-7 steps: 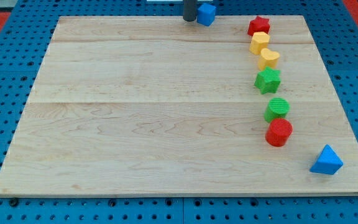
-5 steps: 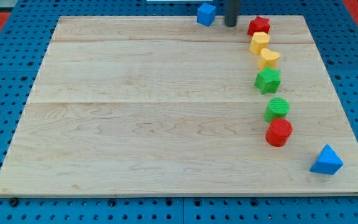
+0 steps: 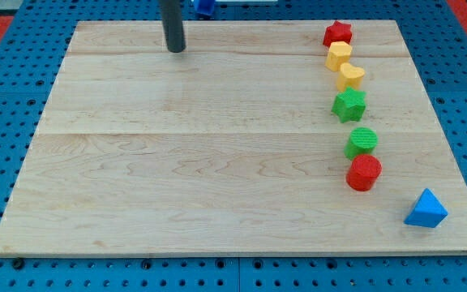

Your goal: Slide the red star to top center

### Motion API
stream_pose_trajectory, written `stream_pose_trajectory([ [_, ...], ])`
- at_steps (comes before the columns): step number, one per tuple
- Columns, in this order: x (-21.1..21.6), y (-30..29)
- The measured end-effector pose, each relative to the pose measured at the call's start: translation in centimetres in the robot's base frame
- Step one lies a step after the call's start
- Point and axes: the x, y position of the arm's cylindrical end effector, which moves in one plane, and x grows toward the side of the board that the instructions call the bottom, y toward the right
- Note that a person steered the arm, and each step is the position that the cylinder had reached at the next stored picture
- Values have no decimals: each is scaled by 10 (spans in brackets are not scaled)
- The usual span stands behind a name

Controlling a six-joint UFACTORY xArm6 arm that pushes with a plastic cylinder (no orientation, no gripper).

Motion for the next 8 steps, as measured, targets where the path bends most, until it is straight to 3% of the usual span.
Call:
stream_pose_trajectory([
  [1,-17,90],
  [2,-69,182],
  [3,-70,200],
  [5,-68,344],
  [7,-11,223],
  [8,-6,253],
])
